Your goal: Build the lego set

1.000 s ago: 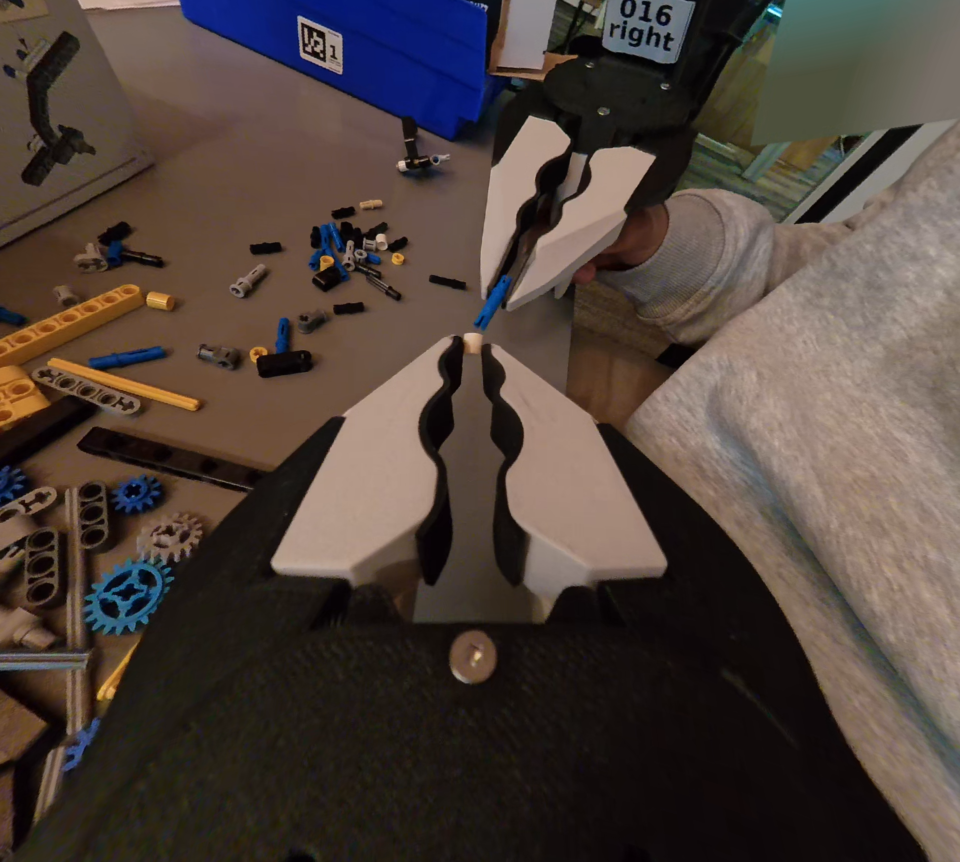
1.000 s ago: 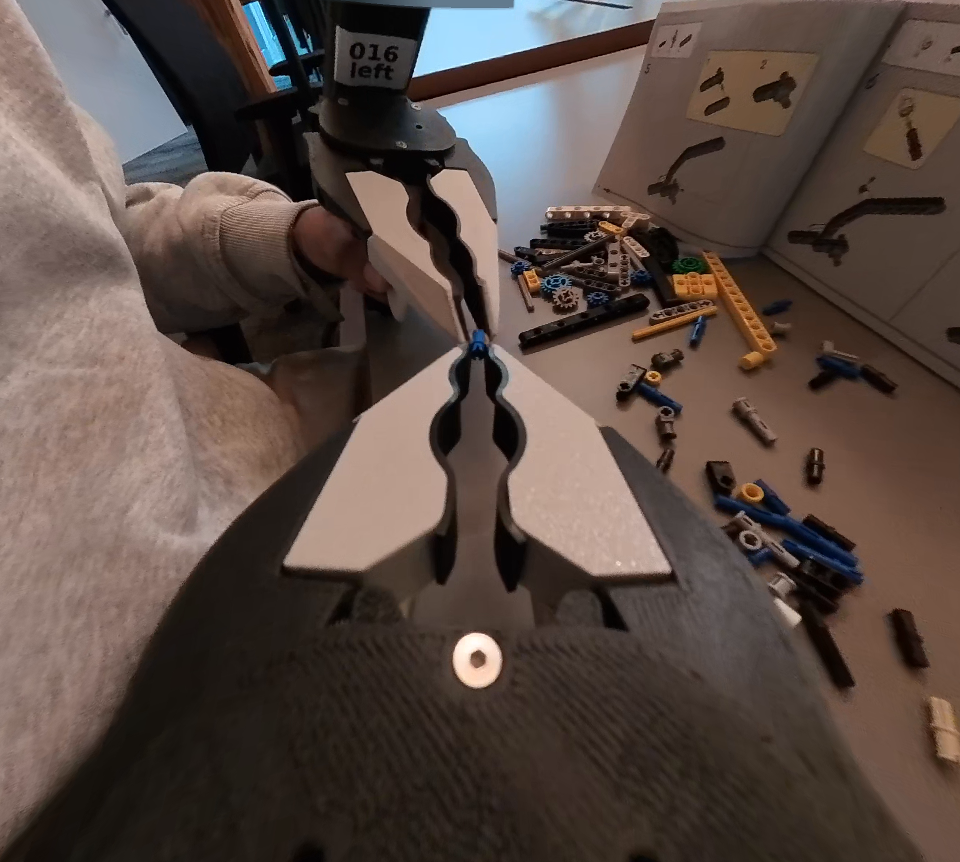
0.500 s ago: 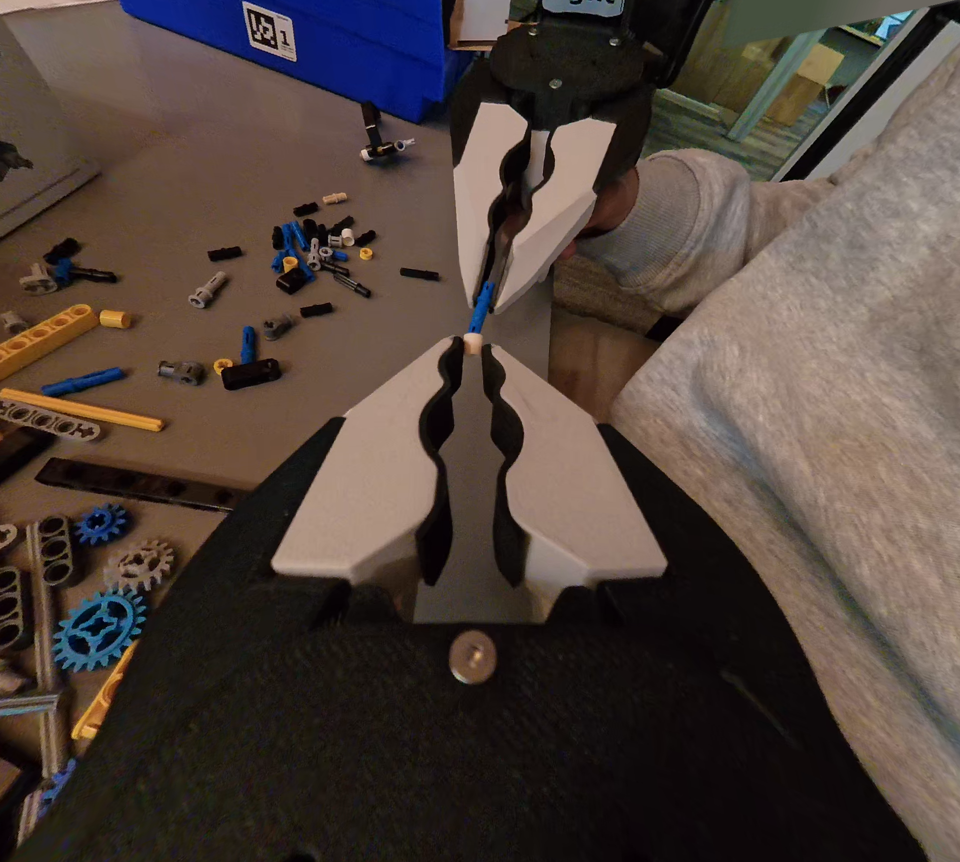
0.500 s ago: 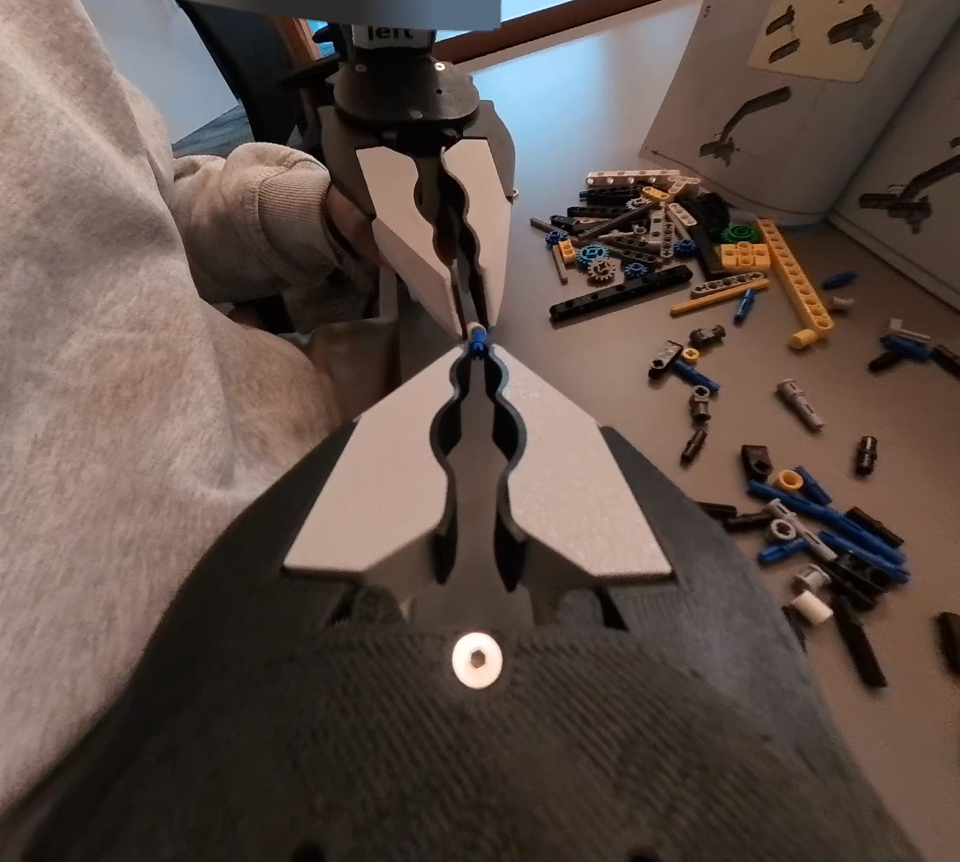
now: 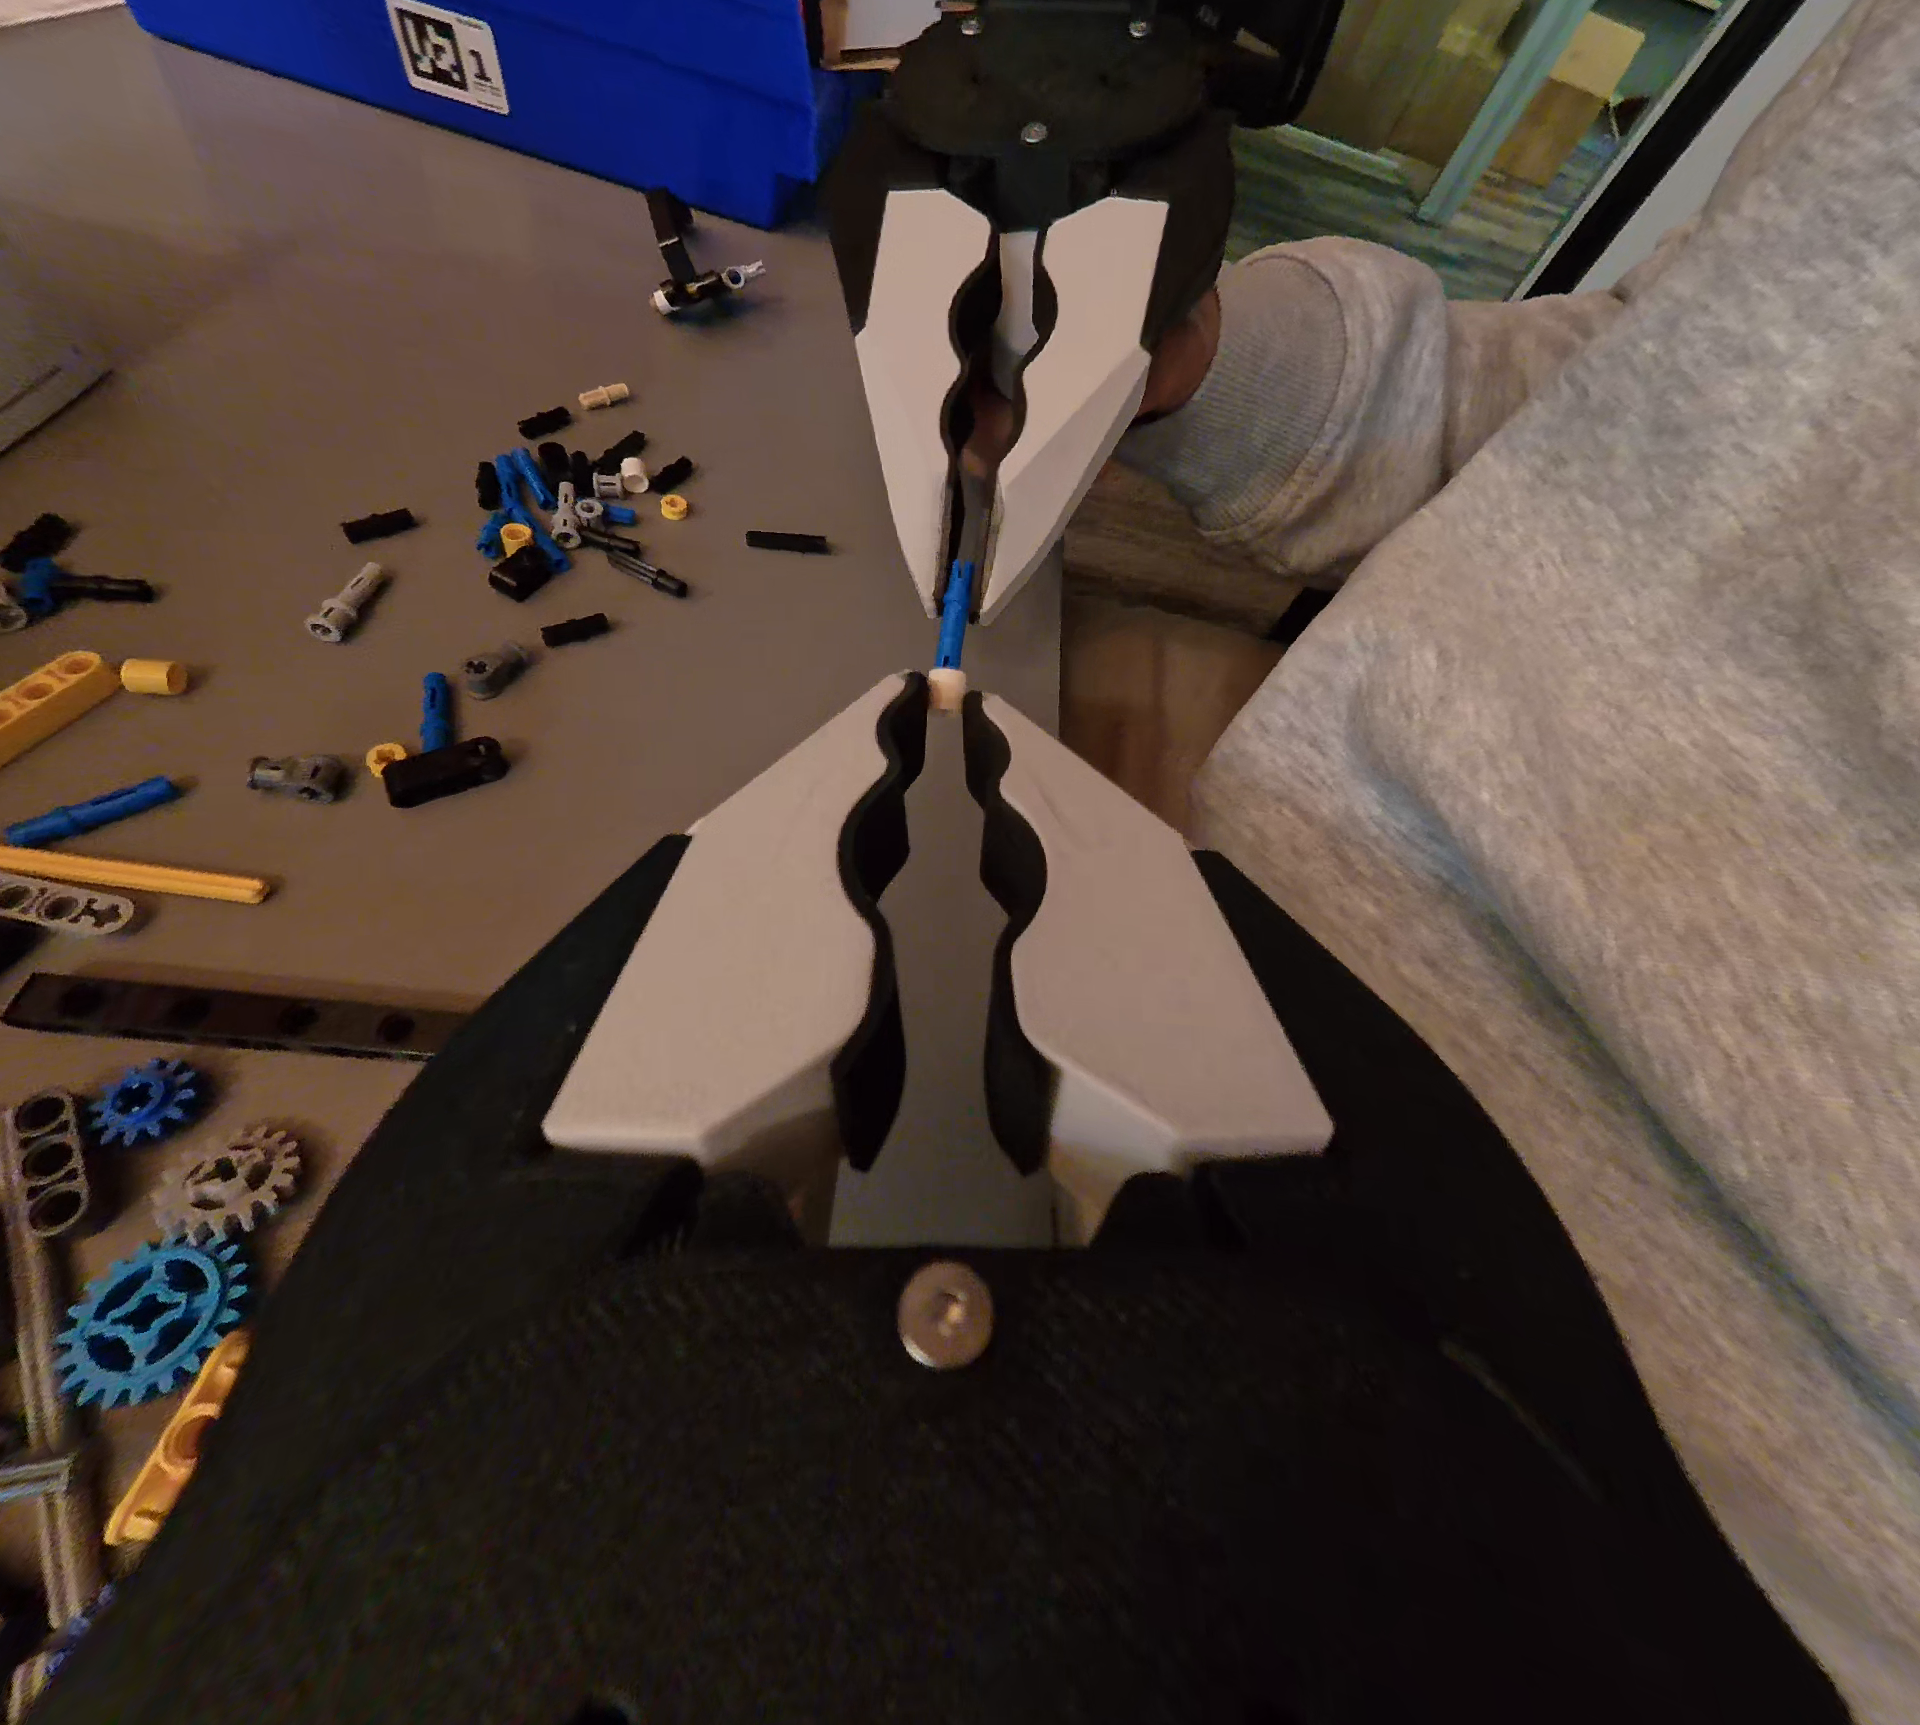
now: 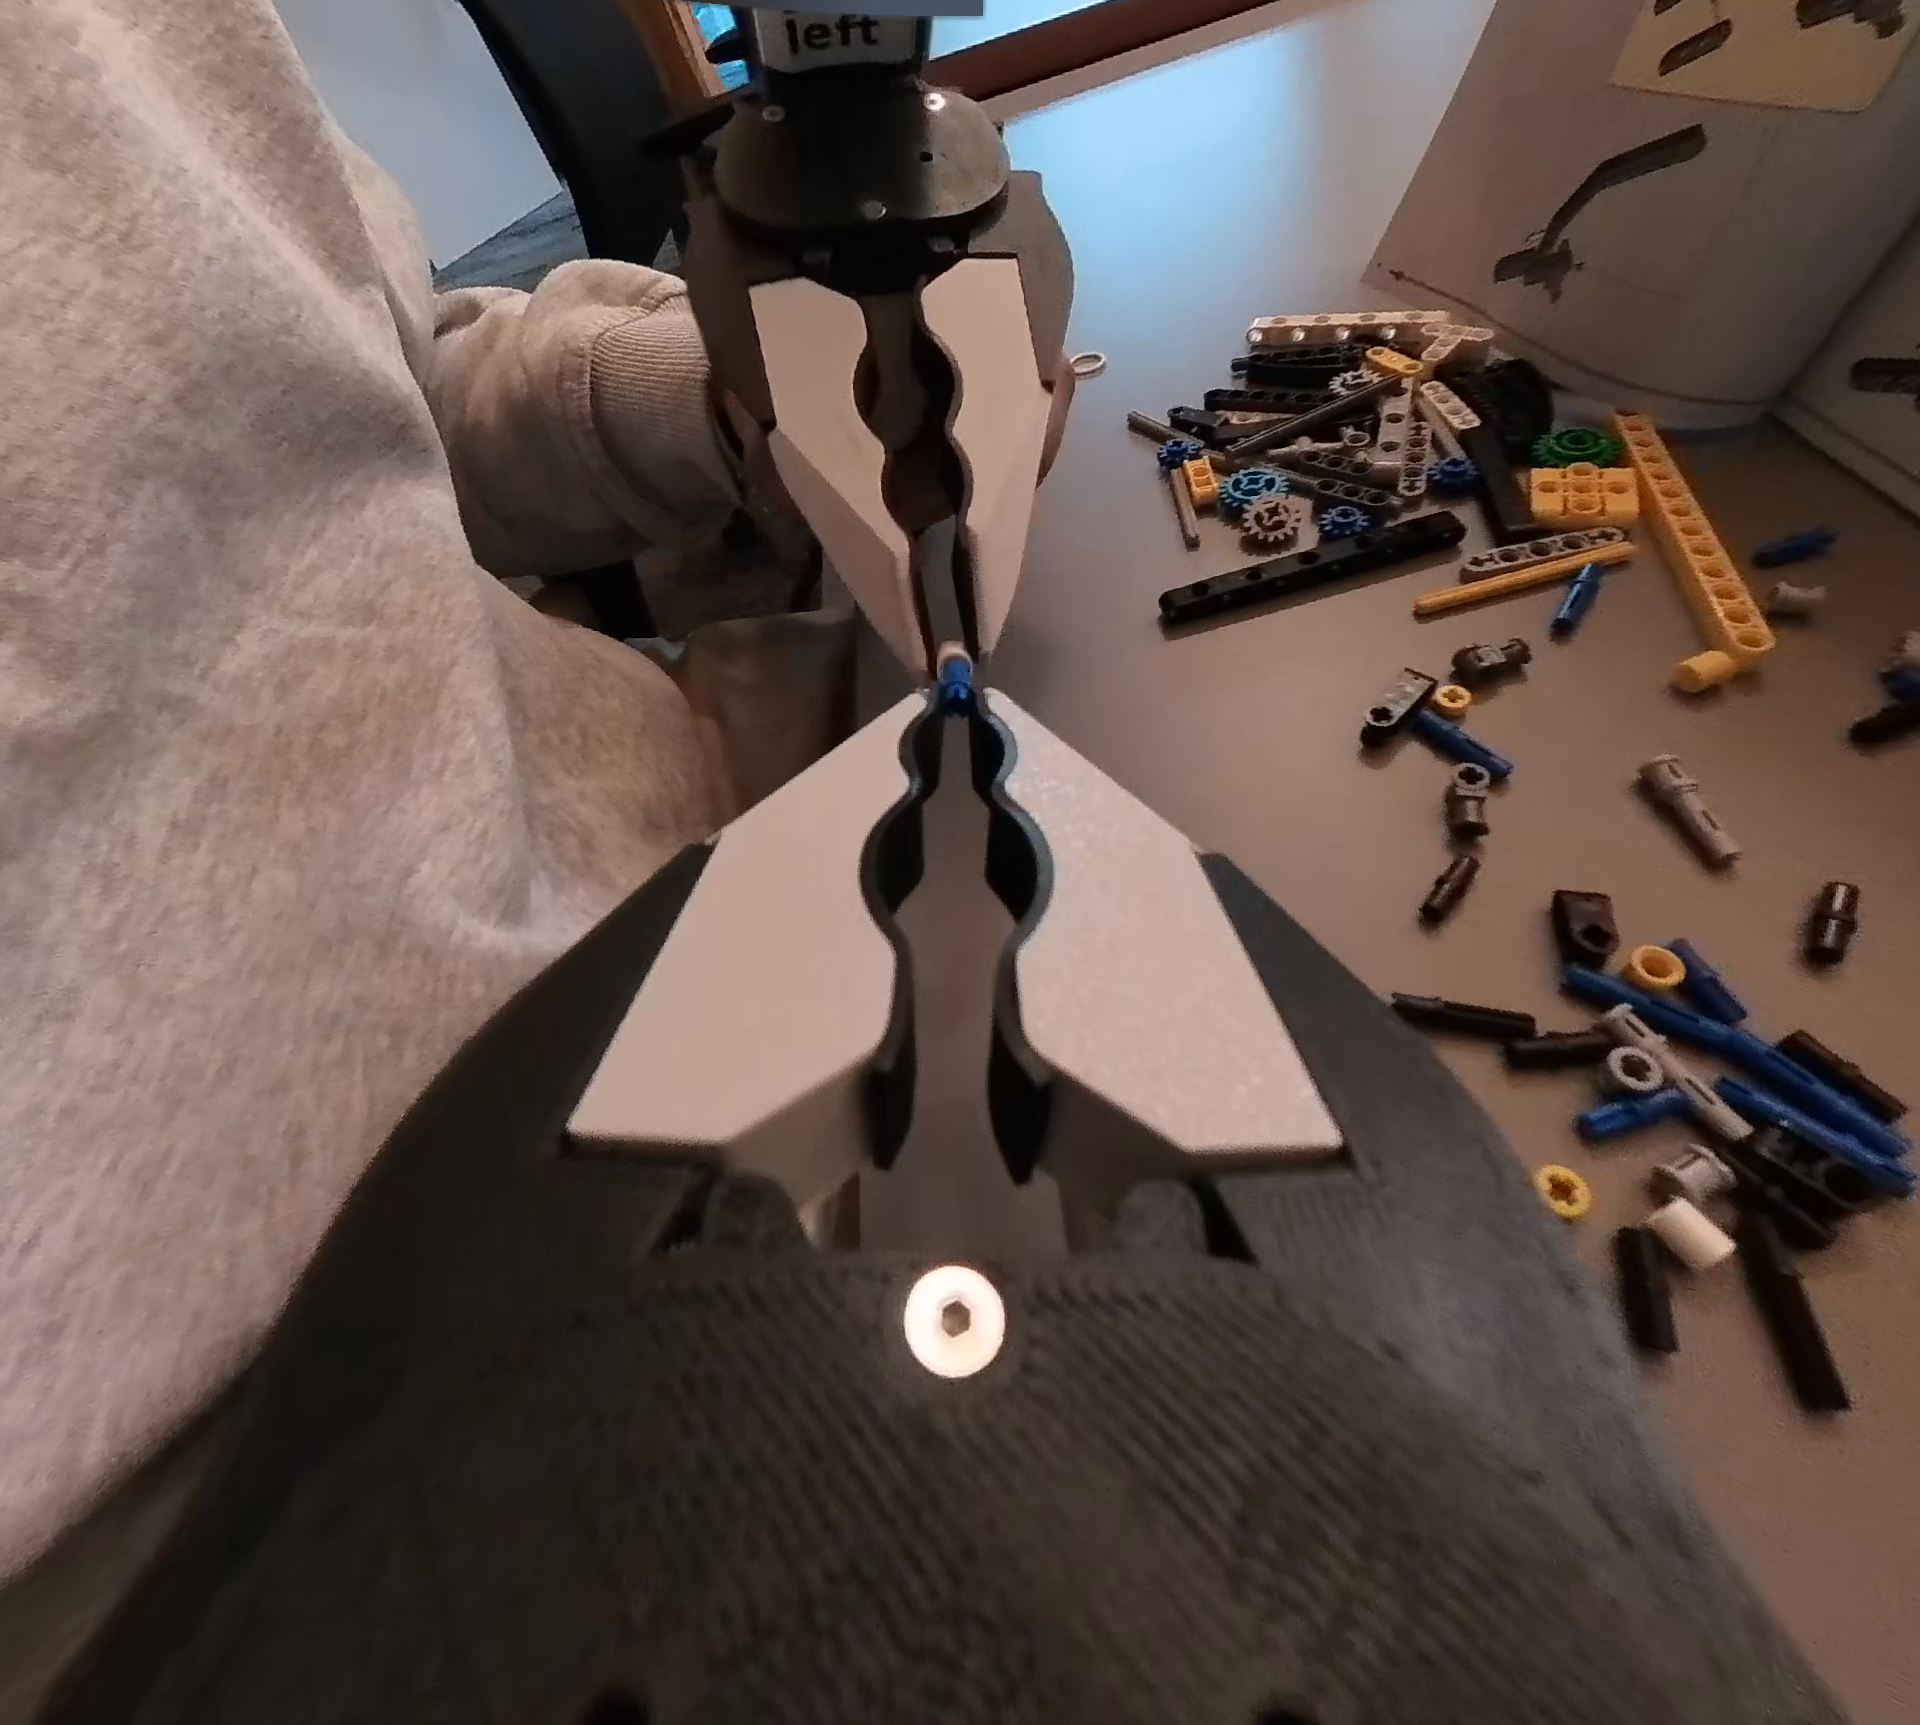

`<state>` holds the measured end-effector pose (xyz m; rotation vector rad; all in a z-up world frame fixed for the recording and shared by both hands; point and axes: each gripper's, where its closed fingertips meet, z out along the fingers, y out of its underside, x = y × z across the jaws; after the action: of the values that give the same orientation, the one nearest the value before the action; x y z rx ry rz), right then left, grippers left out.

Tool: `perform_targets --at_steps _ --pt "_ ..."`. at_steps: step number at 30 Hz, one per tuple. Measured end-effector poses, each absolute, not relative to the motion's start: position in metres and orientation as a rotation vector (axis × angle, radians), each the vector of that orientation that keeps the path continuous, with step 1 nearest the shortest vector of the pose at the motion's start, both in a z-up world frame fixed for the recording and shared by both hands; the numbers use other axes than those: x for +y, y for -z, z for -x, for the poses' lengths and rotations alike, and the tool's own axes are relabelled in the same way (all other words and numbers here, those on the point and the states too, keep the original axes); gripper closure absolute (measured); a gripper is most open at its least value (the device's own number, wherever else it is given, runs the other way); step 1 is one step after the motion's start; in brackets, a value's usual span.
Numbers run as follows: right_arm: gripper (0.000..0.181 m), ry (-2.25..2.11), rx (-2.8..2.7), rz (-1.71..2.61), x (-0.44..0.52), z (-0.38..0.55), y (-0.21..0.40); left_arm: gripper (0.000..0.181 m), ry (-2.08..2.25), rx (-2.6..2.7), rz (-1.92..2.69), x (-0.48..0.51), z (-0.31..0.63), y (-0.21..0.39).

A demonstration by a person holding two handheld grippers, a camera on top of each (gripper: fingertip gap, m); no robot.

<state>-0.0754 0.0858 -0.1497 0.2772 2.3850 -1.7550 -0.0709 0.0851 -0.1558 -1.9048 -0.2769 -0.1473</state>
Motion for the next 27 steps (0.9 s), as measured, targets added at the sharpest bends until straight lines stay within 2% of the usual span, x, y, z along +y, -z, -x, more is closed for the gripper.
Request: perform_targets --at_steps 27 --pt "0.179 1.662 2.437 -0.224 0.085 0.067 0.160 0.178 0.139 -0.209 1.989 0.085 0.061 0.167"
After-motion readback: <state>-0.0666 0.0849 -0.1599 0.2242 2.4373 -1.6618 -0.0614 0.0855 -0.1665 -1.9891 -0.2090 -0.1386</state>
